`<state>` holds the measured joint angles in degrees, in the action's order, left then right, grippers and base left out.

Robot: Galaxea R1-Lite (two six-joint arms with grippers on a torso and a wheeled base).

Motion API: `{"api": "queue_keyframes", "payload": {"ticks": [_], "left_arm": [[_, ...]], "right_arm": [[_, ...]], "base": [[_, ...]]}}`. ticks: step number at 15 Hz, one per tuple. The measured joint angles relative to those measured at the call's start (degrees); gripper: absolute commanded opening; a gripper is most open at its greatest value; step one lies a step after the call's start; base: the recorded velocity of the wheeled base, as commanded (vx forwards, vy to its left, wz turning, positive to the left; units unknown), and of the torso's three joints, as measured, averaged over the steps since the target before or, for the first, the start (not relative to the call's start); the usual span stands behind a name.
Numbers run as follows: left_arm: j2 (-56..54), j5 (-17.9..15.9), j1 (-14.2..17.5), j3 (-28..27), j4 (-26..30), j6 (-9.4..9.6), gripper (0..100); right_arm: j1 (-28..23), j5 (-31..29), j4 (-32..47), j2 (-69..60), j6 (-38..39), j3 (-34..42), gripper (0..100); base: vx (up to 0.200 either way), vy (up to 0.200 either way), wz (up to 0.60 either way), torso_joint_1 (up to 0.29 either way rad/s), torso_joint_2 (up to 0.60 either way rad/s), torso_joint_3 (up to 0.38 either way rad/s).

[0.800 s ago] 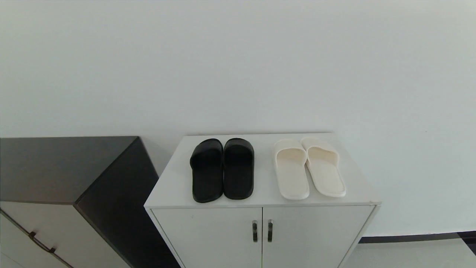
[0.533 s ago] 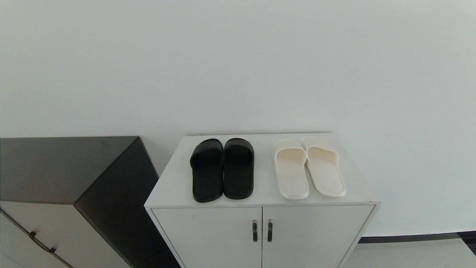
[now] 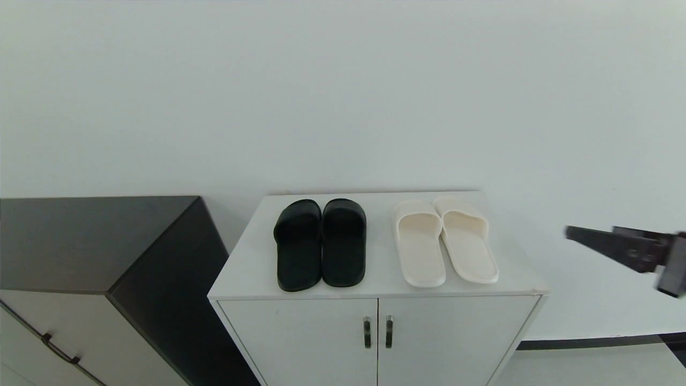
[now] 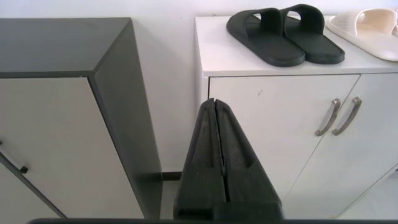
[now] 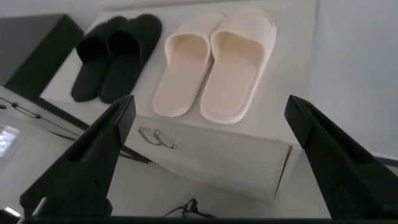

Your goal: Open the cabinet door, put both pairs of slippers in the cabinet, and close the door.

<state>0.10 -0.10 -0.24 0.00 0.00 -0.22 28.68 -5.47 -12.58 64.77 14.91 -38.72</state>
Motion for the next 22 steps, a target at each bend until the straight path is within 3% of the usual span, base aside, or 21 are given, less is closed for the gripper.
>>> {"api": "queue_keyframes", "payload": {"ticks": [3,9,13,22], "left_arm": [[0.0,0.0,0.0,0.0,0.0,-0.07,0],[0.0,0.0,0.0,0.0,0.0,-0.02,0],[0.0,0.0,0.0,0.0,0.0,-0.07,0],[0.0,0.0,0.0,0.0,0.0,-0.1,0]], "right_arm": [[6.5,-7.1,-4.7,14.3,1.6,-7.7,100],[9.4,-18.6,-18.8,35.0,-0.6,-13.8,100],[9.5,-22.3,-30.2,43.2,-5.7,-13.9,100],[7.9,-23.4,-33.5,51.4,-5.6,-16.6,100]], "base": [[0.0,0.0,0.0,0.0,0.0,0.0],[0.0,0.0,0.0,0.0,0.0,0.0],[0.0,0.0,0.0,0.0,0.0,0.0],[0.0,0.0,0.0,0.0,0.0,0.0]]}}
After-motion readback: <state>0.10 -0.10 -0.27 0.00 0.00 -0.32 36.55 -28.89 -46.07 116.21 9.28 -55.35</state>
